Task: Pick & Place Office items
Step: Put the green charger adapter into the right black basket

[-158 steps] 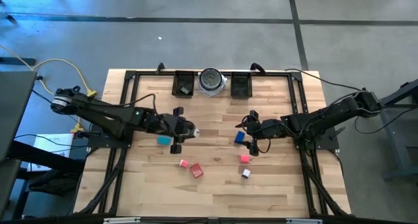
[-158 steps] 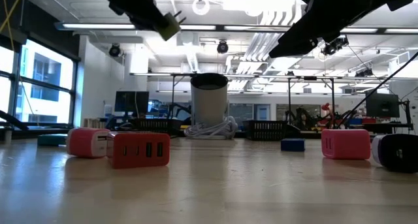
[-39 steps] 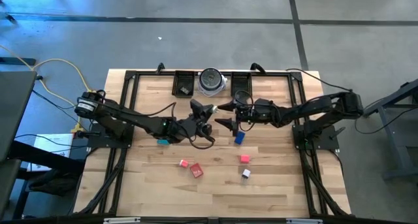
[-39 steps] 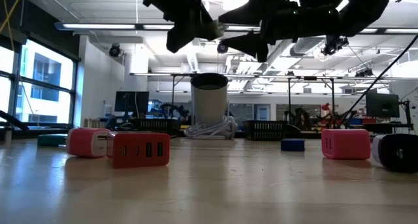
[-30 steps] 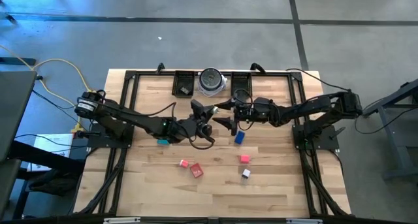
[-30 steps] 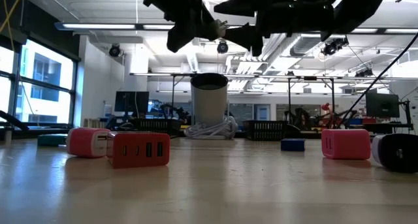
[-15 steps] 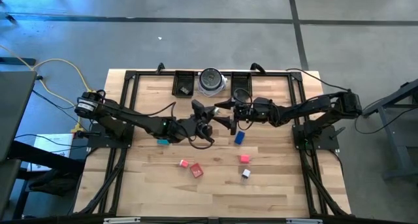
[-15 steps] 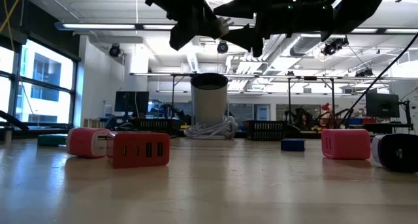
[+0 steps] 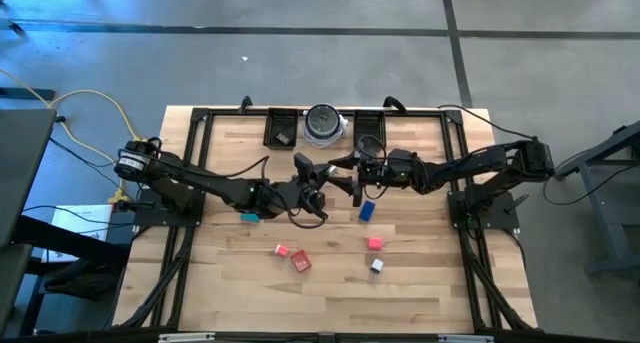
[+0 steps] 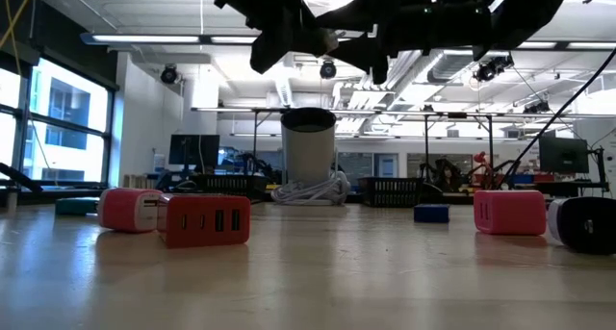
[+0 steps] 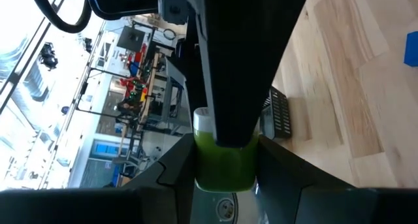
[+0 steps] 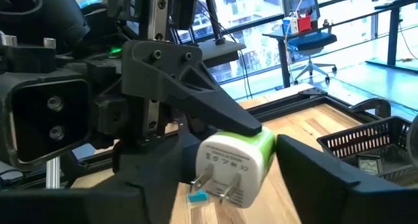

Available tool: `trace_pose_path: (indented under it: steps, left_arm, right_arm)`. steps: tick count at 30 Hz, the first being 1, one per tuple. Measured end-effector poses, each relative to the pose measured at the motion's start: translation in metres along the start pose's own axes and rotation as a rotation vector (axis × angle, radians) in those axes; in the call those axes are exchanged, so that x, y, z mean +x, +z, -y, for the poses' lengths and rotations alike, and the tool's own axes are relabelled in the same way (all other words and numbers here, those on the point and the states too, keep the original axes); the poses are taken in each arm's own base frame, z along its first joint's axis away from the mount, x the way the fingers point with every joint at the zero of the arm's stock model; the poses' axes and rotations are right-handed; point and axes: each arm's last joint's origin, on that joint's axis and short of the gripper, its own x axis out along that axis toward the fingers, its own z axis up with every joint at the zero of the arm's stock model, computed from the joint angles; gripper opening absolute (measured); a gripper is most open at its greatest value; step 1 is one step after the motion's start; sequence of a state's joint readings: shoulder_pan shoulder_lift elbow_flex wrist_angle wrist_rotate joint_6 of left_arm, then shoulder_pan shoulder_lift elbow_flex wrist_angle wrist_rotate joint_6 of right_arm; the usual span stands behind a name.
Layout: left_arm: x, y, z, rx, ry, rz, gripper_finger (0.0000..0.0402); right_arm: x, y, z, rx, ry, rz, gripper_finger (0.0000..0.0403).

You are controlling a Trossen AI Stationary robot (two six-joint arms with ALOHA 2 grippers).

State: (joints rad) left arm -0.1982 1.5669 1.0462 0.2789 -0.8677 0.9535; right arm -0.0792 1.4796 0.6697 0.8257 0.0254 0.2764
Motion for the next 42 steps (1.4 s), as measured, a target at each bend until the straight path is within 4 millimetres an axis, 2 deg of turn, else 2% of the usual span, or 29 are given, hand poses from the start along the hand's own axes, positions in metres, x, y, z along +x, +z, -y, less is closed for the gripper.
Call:
trace_pose_path:
  steps: [7,10,20,26,42]
  left_arm:
    - [0.0001,0.0004,-0.0008,-0.008,0.007,0.004,0.0121]
    - [0.0001,0.0003,-0.0007,-0.006,0.008,0.002,0.0121]
    - [-0.0001,0.0009,-0.0007,-0.009,0.004,0.012,0.0121]
    - [-0.0018,0.0031,-0.0011,-0.015,0.011,0.028,0.0142]
    - [-0.0081,0.0092,-0.0003,-0.062,0.022,0.058,0.0149]
  right_arm:
    - [0.0,0.0002,0.0009,0.0,-0.009,0.002,0.0149]
    - [-0.0002,0.0,0.0013,0.002,-0.013,0.002,0.0131]
    - [-0.0002,-0.0005,0.0011,-0.004,-0.004,-0.005,0.0125]
    - [-0.0004,-0.0002,0.0006,-0.01,0.01,-0.008,0.0125]
    - [-0.0004,0.001,0.0005,-0.019,0.054,-0.008,0.0125]
